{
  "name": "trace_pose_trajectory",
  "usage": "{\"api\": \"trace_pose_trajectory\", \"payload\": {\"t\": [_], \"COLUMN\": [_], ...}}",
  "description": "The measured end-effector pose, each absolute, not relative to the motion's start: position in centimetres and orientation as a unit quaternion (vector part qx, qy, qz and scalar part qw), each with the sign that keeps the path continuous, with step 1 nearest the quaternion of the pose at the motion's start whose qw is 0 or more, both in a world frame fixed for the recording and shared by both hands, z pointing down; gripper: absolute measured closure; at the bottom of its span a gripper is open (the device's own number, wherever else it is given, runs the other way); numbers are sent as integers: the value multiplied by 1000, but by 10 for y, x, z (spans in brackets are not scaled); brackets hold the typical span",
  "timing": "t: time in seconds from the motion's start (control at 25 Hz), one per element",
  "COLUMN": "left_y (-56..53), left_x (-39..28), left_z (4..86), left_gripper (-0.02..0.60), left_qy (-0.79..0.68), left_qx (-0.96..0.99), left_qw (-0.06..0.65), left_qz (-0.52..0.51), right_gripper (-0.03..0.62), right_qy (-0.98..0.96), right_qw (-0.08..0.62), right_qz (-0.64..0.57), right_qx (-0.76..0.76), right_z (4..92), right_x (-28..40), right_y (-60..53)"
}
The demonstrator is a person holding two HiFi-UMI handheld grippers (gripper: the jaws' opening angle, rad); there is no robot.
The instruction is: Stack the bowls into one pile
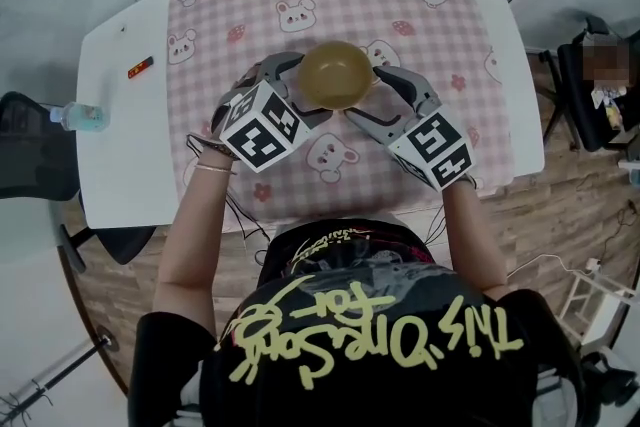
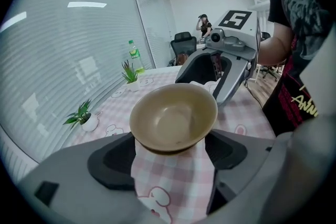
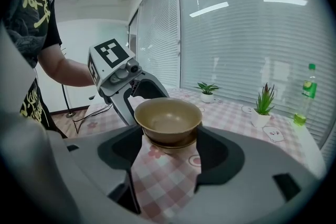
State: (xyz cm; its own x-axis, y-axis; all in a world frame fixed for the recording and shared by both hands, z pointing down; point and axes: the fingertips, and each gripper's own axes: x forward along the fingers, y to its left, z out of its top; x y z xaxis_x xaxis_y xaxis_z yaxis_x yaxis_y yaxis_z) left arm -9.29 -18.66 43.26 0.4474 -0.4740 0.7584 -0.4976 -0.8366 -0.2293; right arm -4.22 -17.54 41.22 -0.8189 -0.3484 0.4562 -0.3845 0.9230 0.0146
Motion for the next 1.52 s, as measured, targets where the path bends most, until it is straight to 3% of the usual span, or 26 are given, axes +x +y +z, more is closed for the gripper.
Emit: {"api": "trace_pose_trajectory", "payload": {"t": [1.52], "left_y": [-168], "left_x": [-111], "left_z": [443], "left_gripper": [164], "left_qy": [-358], "left_qx": [853], "left_qw": [64], "left_qz": [375], "right_gripper": [284], "right_qy": [-956], "right_qw": [211], "right_qz": [55], "right_qx": [194], "right_z": [413], "right_x": [-37], "right_y": [-162]}}
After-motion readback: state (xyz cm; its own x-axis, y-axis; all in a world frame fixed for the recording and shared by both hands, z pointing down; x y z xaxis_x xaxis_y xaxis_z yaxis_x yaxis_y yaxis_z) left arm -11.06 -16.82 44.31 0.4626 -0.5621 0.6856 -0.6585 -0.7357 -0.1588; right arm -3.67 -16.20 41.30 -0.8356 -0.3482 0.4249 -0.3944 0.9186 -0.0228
